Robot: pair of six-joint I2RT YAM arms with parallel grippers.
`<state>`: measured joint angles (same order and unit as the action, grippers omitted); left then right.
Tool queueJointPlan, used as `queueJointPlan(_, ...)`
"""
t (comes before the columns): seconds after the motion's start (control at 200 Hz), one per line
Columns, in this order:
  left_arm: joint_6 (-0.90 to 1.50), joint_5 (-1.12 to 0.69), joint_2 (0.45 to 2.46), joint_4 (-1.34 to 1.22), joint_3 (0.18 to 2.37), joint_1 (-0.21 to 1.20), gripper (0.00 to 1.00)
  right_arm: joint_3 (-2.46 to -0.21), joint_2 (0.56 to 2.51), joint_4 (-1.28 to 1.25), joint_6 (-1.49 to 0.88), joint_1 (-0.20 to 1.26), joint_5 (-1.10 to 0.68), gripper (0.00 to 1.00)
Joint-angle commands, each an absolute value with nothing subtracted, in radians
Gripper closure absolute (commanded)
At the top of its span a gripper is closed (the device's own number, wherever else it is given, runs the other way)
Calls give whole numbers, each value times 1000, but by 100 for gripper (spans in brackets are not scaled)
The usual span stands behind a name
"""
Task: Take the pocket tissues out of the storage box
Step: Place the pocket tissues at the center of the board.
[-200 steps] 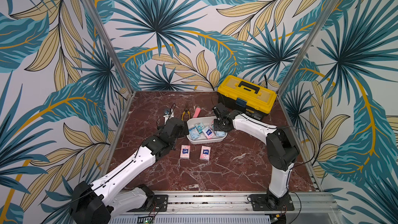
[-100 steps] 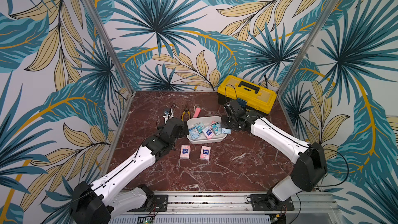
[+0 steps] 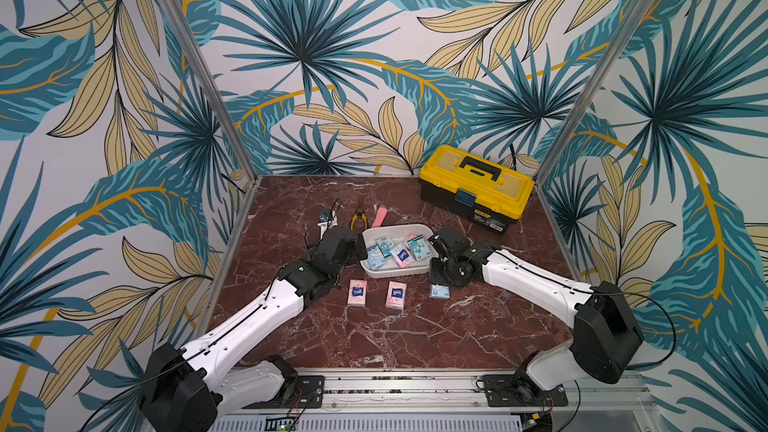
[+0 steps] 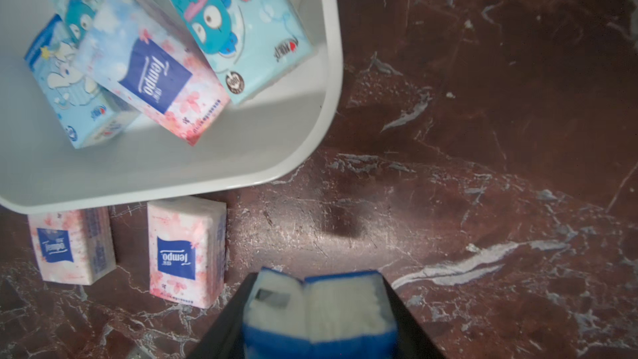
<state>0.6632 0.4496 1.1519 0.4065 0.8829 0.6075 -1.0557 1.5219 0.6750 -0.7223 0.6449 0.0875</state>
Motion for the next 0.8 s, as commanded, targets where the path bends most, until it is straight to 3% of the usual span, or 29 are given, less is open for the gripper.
queueJointPlan(0.0,678,441,1151,396,854,603,0,-1018,1556,636,-747,650,67,48)
queueJointPlan(0.796,703,446,1159,403,851,602,0,-1012,1730,571,-686,652,78,43)
